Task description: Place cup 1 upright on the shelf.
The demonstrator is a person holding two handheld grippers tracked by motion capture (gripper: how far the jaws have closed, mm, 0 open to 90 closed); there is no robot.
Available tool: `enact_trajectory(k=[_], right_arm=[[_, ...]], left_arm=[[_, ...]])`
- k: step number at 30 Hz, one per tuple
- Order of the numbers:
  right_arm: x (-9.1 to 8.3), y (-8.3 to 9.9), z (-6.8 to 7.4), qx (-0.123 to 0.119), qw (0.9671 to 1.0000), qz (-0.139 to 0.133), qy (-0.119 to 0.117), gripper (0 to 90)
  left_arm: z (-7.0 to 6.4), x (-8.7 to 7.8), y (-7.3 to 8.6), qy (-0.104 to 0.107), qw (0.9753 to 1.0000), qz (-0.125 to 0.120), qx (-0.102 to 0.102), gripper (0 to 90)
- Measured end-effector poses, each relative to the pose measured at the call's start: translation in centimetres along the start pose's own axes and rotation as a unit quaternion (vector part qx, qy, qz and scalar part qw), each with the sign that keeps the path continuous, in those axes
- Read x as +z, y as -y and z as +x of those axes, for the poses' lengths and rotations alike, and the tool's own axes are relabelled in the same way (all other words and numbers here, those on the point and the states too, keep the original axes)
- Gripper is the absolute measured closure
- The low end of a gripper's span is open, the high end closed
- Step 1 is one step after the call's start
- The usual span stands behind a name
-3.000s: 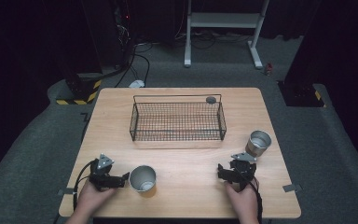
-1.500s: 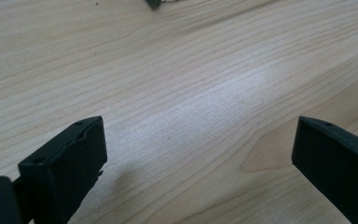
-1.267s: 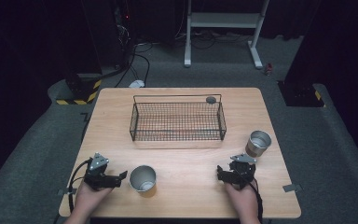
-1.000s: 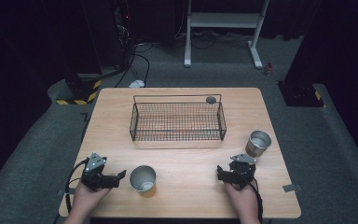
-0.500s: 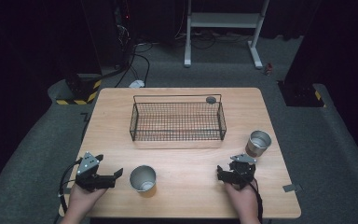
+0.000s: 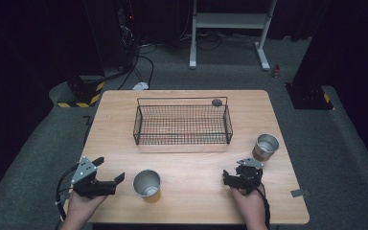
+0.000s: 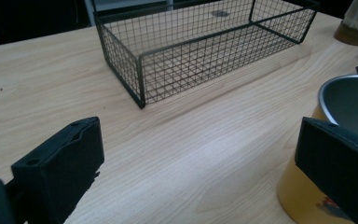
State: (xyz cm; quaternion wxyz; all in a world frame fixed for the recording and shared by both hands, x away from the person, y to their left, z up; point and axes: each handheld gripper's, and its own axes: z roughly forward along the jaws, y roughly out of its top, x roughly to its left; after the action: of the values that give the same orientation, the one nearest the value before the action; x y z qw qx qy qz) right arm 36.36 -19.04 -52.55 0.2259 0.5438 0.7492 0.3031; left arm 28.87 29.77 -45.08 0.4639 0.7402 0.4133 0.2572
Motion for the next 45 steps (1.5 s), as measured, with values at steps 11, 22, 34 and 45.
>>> enact_trajectory(k=[11, 22, 34, 45], right_arm=[[0.0, 0.0, 0.0, 0.000, 1.0000, 0.000, 0.000, 8.8], [0.0, 0.0, 0.0, 0.000, 1.0000, 0.000, 0.000, 8.8], [0.0, 0.0, 0.0, 0.000, 1.0000, 0.000, 0.000, 8.8], [0.0, 0.0, 0.0, 0.000, 1.0000, 0.000, 0.000, 9.1]], left_arm=[[-1.5, -0.2, -0.8, 0.021, 0.9995, -0.020, 0.008, 1.9], [-3.3, 0.0, -1.2, 0.054, 0.9978, -0.036, 0.012, 1.9], [-5.5, 0.7, -1.5, 0.095, 0.9945, -0.037, 0.022, 1.3], [-6.8, 1.3, -1.5, 0.122, 0.9914, -0.037, 0.031, 0.7]])
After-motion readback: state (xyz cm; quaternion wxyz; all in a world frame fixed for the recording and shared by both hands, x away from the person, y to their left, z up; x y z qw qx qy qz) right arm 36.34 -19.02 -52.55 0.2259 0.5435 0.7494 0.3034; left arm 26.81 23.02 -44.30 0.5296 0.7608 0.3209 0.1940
